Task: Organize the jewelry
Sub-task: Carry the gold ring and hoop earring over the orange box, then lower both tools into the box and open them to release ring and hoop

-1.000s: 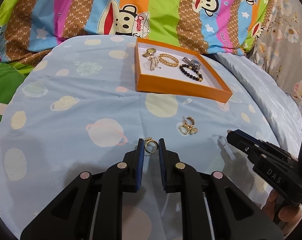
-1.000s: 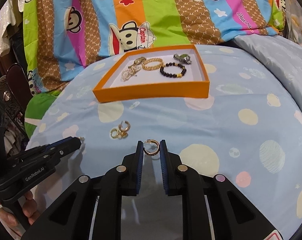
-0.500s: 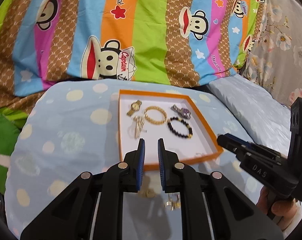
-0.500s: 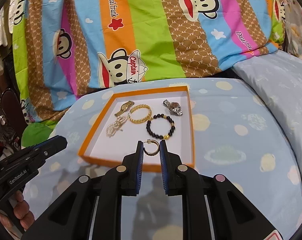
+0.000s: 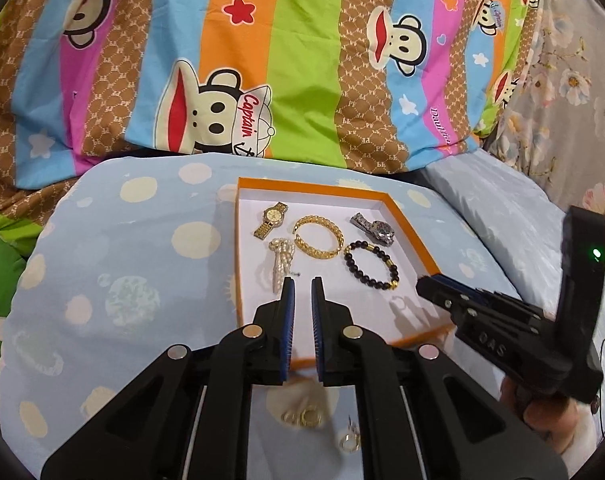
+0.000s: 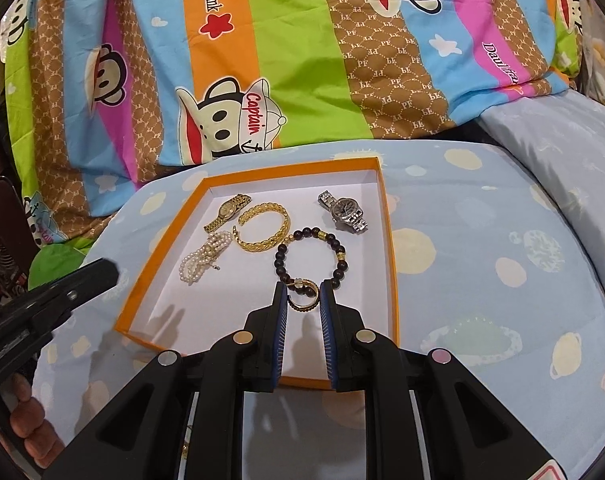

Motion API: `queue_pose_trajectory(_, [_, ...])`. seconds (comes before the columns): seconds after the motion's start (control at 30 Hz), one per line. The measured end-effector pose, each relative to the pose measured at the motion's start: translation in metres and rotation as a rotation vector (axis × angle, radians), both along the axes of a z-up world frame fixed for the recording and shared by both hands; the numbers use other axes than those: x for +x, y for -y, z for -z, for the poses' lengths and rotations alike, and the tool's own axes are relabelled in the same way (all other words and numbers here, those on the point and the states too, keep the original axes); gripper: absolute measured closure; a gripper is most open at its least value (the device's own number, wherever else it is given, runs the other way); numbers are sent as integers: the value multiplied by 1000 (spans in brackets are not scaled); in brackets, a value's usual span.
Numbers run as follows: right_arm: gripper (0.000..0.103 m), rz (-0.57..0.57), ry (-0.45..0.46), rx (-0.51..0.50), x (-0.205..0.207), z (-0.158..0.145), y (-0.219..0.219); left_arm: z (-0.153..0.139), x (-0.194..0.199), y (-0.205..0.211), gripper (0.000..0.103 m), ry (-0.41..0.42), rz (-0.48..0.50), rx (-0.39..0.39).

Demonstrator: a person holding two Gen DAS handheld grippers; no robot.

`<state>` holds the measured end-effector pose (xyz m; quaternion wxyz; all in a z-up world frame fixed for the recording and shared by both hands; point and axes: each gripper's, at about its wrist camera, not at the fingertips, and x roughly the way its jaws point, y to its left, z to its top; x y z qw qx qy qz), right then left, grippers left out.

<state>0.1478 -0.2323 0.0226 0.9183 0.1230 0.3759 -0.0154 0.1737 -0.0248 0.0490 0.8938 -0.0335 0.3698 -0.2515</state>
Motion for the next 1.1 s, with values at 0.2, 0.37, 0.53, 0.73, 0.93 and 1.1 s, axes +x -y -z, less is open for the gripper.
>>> queue_pose_trajectory(0.2, [87,-6,18,-17,-13,-4,-8,-10,-36,-15,95,41,27,-25])
queue_pose_trajectory(0.37, [87,0,27,-8,-21,-7,-6,-12,-53,-19,95,47,45,-34])
queue_pose_trajectory(0.53, [87,-1,35,-2,-25,-9,-5,-9,-71,-21,95,69,83,-38])
queue_pose_trajectory(0.73, [87,-1,24,0,-23,-5,-5,20,-68,-13,65,25,52,67])
queue_pose_trajectory(0.93, [87,-8,19,1,-22,-3,-7,47,-57,6,65,-25,84,163])
queue_pose_trajectory(1.1, [87,-14,15,0,-20,-2,-9,61,-48,16,87,-83,110,191])
